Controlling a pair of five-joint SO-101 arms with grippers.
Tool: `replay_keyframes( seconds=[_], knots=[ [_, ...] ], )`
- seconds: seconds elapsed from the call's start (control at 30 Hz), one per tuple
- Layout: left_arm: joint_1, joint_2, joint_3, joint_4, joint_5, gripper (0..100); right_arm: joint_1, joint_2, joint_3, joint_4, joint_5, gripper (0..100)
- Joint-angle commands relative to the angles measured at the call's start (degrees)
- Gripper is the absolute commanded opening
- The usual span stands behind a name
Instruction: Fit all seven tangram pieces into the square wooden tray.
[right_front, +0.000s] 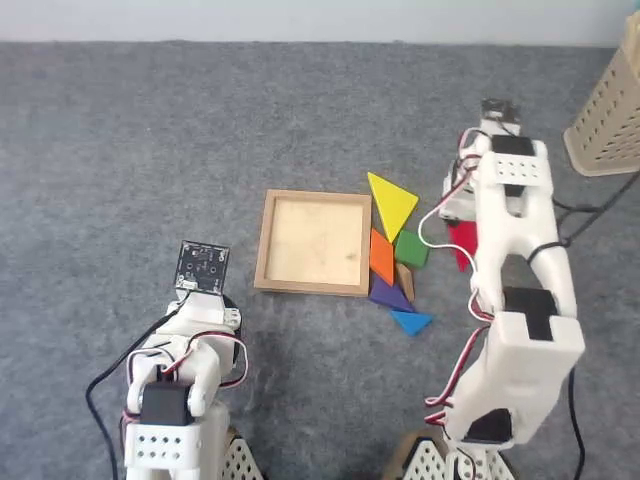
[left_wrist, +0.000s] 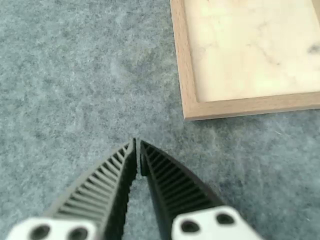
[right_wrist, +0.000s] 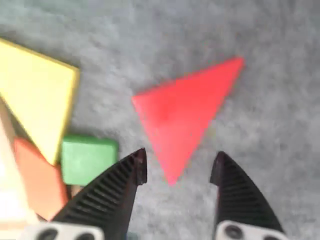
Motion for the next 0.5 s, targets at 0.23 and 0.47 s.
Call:
replay_keyframes(
  seconds=[0.23, 0.47],
  knots=[
    [-0.3, -0.2, -0.3, 0.3, 0.5, 1, -1.6, 12.7, -16.6, -1.5, -5.5, 22.5],
    [-0.3, -0.2, -0.3, 0.3, 0.5, 1, -0.5, 18.9, -25.2, 1.8, -6.9, 22.5]
  ],
)
